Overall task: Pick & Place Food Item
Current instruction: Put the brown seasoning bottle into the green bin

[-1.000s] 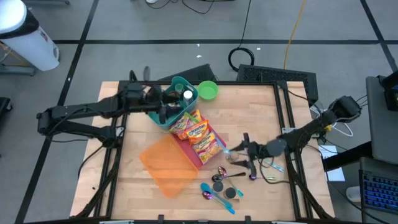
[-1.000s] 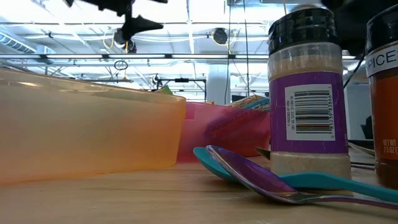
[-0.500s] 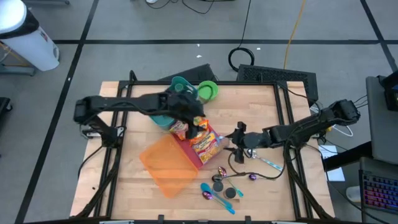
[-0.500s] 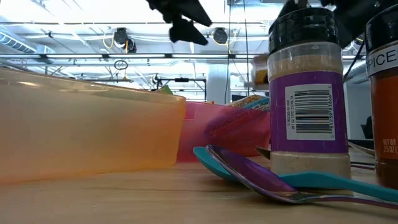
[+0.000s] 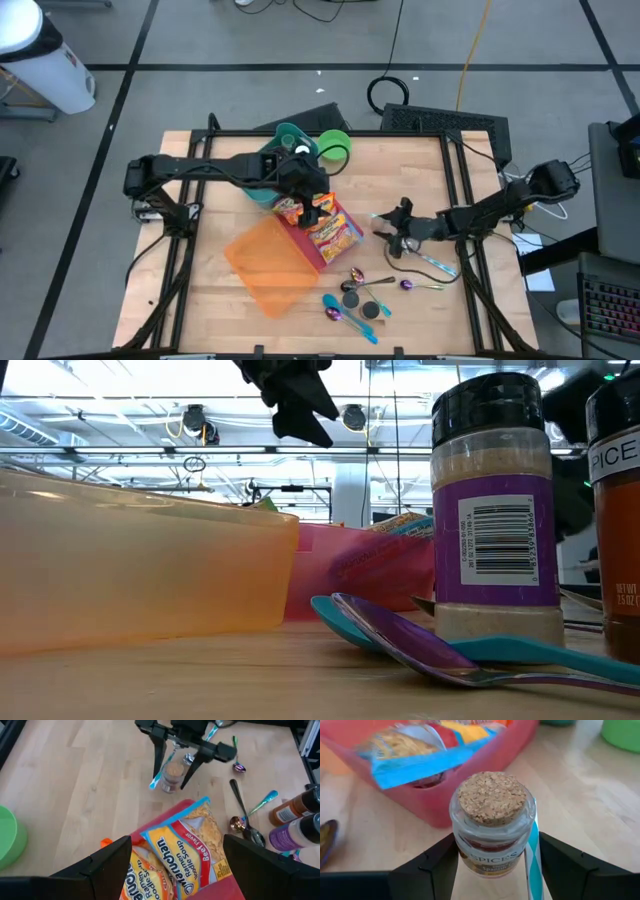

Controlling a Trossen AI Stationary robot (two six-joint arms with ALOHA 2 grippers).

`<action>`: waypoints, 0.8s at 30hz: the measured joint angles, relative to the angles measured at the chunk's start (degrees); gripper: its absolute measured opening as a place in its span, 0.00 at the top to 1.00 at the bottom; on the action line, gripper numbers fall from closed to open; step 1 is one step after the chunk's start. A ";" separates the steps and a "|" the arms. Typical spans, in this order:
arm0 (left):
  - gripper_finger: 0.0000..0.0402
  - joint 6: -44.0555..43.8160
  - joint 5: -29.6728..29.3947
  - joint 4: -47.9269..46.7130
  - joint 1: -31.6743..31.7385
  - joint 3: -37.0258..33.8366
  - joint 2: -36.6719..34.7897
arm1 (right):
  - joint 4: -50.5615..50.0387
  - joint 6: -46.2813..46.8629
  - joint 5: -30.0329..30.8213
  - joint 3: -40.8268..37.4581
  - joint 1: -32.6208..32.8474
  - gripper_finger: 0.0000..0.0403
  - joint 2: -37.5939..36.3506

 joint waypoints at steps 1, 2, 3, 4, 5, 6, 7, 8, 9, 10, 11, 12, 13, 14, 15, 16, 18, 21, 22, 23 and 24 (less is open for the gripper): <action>0.19 0.00 -0.02 -0.29 0.00 0.02 0.00 | 3.84 -0.72 0.00 -2.03 0.10 0.44 0.00; 0.19 -0.02 0.00 -0.43 0.00 0.01 0.00 | 7.08 -1.15 0.02 -4.05 0.10 0.44 -0.02; 0.19 -0.06 0.00 -0.39 0.00 0.00 0.00 | 9.45 -1.27 0.21 -5.78 0.09 0.44 -0.04; 0.19 -0.30 -0.02 -0.37 0.00 0.00 0.00 | 11.42 -1.17 0.35 -7.46 0.09 0.44 -0.02; 0.19 -0.39 -0.02 -0.38 0.00 0.00 0.00 | 12.85 -0.93 0.98 -8.94 0.09 0.44 -0.02; 0.19 -0.42 -0.02 -0.37 0.00 0.00 0.00 | 13.96 -0.70 1.65 -10.07 0.09 0.44 -0.02; 0.19 -0.47 -0.02 -0.35 0.00 0.00 0.00 | 14.26 -0.24 1.73 -10.85 0.07 0.44 0.00; 0.19 -0.54 -0.02 -0.37 0.00 0.00 0.00 | 14.82 0.26 1.76 -11.42 0.05 0.44 0.02; 0.19 -0.60 -0.04 -0.36 0.00 0.00 0.00 | 14.92 0.86 1.69 -11.80 0.05 0.44 -0.02; 0.19 -0.65 -0.04 -0.35 0.00 0.00 0.00 | 14.25 1.48 1.57 -12.01 0.07 0.44 -0.04; 0.19 -0.66 -0.05 -0.31 0.00 0.00 0.00 | 13.24 1.78 1.29 -12.02 0.07 0.44 0.01; 0.19 -0.83 -0.04 -0.26 0.00 0.00 0.00 | 12.56 1.83 0.99 -12.04 0.07 0.44 0.04; 0.19 -1.10 -0.07 -0.25 0.00 0.00 0.00 | 12.52 1.82 0.17 -12.04 0.05 0.44 0.02; 0.19 -1.30 -0.07 -0.11 0.00 0.00 0.00 | 12.42 1.73 -0.14 -12.04 0.07 0.44 0.00; 0.19 -1.46 -0.07 0.05 0.00 0.00 0.00 | 11.81 1.74 -0.38 -12.04 0.11 0.44 0.00; 0.19 -1.49 -0.07 0.07 0.00 0.00 0.00 | 10.79 1.72 -0.73 -12.04 0.09 0.44 0.00; 0.19 -1.56 -0.09 0.07 0.00 0.00 0.00 | 9.28 1.73 -2.37 -12.06 0.07 0.43 0.00; 0.19 -1.70 -0.12 0.06 0.00 -0.03 0.00 | 6.43 3.02 -4.92 -12.11 0.04 0.40 -0.06; 0.19 -1.81 -0.13 0.05 0.00 -0.03 0.00 | 5.45 3.51 -5.54 -12.11 -0.02 0.40 -0.12; 0.19 -1.93 -0.14 0.05 0.00 -0.03 0.00 | 4.29 4.15 -5.75 -12.11 -0.02 0.40 -0.13; 0.19 -1.95 -0.17 0.05 0.00 -0.03 0.00 | 3.46 4.64 -5.87 -12.11 -0.02 0.40 -0.16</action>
